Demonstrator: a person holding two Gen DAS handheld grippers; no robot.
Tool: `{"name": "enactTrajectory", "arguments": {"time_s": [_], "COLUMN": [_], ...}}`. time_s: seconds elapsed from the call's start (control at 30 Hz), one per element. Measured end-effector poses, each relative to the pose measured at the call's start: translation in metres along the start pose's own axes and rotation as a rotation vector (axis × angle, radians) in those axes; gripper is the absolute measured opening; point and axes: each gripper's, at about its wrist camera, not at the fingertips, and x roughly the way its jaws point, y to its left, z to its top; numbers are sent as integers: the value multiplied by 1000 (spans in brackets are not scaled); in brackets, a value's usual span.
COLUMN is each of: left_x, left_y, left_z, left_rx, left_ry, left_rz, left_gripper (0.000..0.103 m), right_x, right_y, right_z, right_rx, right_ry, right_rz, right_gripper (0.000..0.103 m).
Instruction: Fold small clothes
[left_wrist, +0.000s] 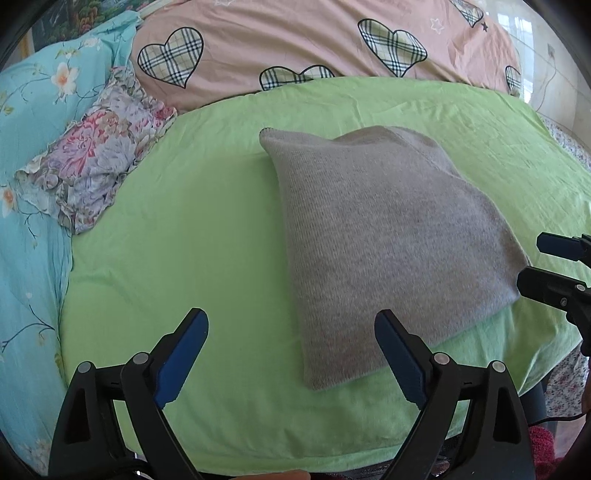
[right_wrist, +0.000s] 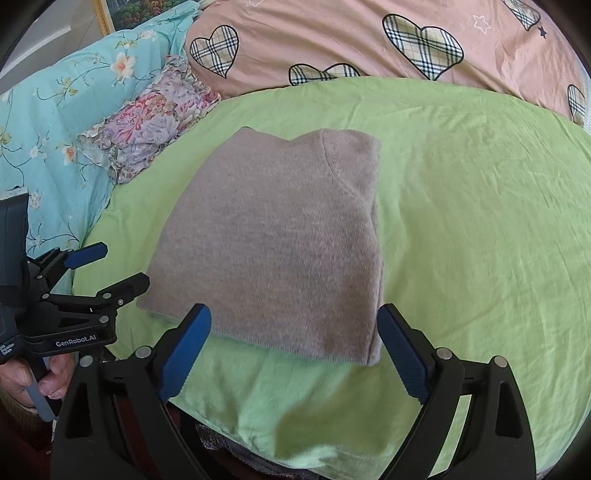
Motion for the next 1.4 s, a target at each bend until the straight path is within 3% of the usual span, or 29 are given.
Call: {"name": "enactTrajectory", "arguments": {"time_s": [0.33,0.67,1.4], "left_x": [19,26,30], "left_y": [5,2,2], "left_z": [14,24,29], "left_rx": [-7,-12,-59], "left_ry": [64,78,85], "left_rz": [-11,-31,-45], "left_gripper": [93,94,94], "right_x": [14,28,35], "right_y": [0,-2,-2], "right_z": [21,32,40], "right_rx": [-25,-17,-12], "right_ry": [61,104,109], "right_rz": [12,18,33], "right_gripper": [94,95,95]}}
